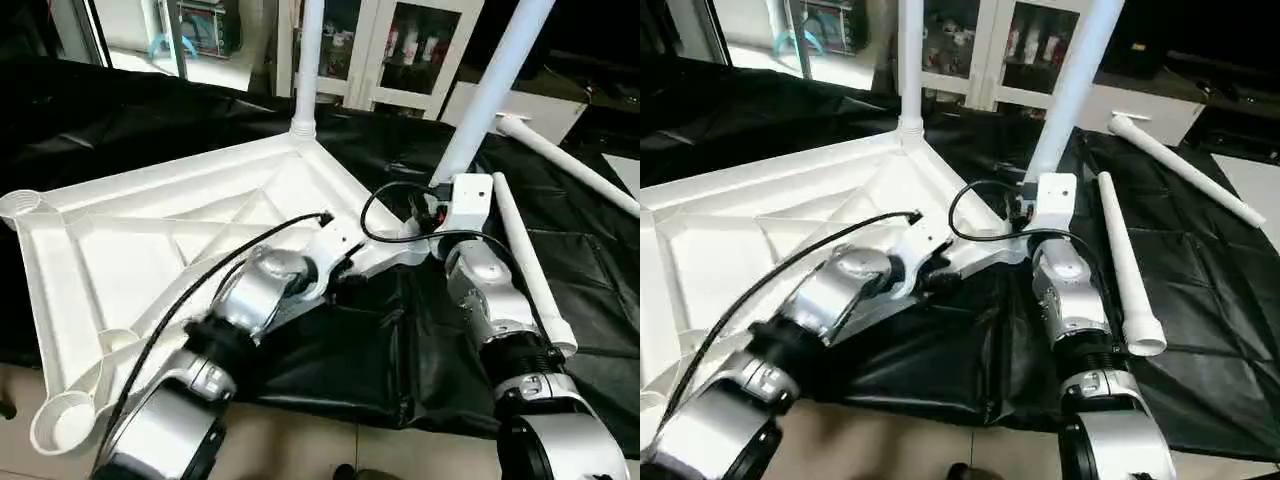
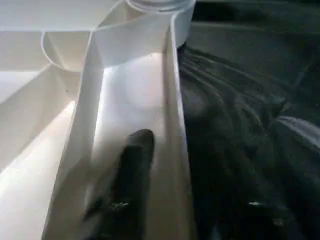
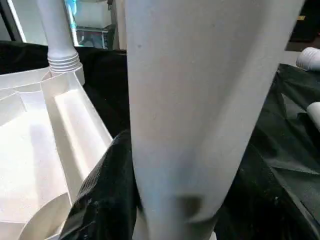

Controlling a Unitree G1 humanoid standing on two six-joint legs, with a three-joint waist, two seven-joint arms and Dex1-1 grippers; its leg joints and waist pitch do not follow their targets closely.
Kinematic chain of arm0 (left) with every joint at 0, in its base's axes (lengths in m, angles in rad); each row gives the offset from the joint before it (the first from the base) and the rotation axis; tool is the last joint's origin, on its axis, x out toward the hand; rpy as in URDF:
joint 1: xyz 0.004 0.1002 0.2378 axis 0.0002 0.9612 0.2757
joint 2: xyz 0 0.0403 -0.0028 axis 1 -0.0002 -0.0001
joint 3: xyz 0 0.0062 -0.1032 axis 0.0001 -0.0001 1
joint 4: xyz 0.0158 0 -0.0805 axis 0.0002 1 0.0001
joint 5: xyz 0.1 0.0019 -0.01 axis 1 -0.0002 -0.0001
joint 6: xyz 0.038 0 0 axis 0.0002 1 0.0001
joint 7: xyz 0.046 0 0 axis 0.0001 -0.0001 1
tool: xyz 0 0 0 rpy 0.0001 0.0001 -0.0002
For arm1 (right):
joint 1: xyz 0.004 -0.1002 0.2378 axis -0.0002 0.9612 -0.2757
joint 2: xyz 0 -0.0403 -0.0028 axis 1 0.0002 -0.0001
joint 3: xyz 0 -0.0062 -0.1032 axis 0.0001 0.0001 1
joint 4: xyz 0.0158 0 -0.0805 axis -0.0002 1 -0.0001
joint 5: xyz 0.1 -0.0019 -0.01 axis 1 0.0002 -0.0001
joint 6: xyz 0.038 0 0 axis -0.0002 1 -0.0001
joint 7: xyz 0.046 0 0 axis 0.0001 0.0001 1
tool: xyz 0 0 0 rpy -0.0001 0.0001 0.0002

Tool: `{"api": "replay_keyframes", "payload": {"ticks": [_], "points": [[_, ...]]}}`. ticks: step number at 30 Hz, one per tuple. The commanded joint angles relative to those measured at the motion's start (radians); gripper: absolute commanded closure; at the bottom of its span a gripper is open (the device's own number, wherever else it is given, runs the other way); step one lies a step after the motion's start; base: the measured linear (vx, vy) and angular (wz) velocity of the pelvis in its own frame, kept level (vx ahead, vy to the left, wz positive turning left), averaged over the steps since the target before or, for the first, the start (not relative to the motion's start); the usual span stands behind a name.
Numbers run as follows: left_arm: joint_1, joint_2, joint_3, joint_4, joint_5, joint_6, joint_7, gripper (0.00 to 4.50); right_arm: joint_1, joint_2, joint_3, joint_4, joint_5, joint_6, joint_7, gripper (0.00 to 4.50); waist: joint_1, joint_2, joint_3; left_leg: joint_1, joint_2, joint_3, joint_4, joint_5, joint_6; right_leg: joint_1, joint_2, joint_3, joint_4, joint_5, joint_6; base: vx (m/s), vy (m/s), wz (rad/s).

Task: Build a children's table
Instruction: Insert table leg to table base

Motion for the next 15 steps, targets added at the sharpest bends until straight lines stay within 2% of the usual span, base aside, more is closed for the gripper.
{"api": "replay_keyframes", "payload": {"ticks": [1,3,5,7,10,12,15], "points": [[0.022,0.002,-0.035,0.026,0.021,0.027,-0.009,3.05,0.047,0.000,0.006,0.082,-0.027,0.078,-0.002,2.67,-0.002,0.015,-0.046,-0.003,0.046,-0.018,-0.079,-0.415,0.029,0.023,-0.052,0.037,-0.072,-0.433,-0.090,0.000,0.000,0.00],[0.027,0.004,-0.046,0.026,0.027,0.042,-0.017,3.33,0.047,0.000,0.006,0.082,-0.028,0.080,-0.001,2.67,-0.001,0.016,-0.048,-0.004,0.045,-0.020,-0.079,-0.412,0.029,0.024,-0.054,0.037,-0.075,-0.453,-0.076,0.000,0.000,0.00],[0.035,0.004,-0.057,0.012,0.030,0.059,-0.029,3.40,0.046,0.000,0.006,0.083,-0.028,0.080,-0.001,2.67,-0.001,0.016,-0.050,-0.005,0.046,-0.020,-0.079,-0.405,0.028,0.025,-0.055,0.037,-0.074,-0.446,-0.076,0.000,0.000,0.00],[0.039,0.005,-0.066,0.004,0.040,0.064,-0.027,3.69,0.046,0.001,0.006,0.083,-0.028,0.079,-0.002,2.67,-0.001,0.016,-0.050,-0.005,0.047,-0.020,-0.079,-0.400,0.027,0.025,-0.055,0.038,-0.073,-0.435,-0.080,0.000,0.000,0.00],[0.034,0.002,-0.085,0.024,0.060,0.058,-0.007,3.80,0.045,0.002,0.005,0.085,-0.028,0.078,-0.002,2.67,-0.003,0.018,-0.051,-0.007,0.047,-0.019,-0.080,-0.401,0.026,0.026,-0.053,0.038,-0.071,-0.416,-0.085,0.000,0.000,0.00],[0.028,-0.001,-0.094,0.041,0.068,0.053,-0.001,4.12,0.044,0.003,0.005,0.084,-0.028,0.078,-0.003,2.67,-0.002,0.017,-0.051,-0.005,0.045,-0.018,-0.078,-0.407,0.028,0.025,-0.052,0.037,-0.073,-0.425,-0.084,0.000,0.000,0.00],[0.023,-0.011,-0.100,0.060,0.074,0.047,0.009,4.30,0.045,0.004,0.006,0.082,-0.028,0.078,-0.004,2.67,-0.002,0.016,-0.052,-0.005,0.042,-0.018,-0.077,-0.406,0.034,0.025,-0.052,0.036,-0.077,-0.456,-0.070,0.000,0.000,0.00]]}}
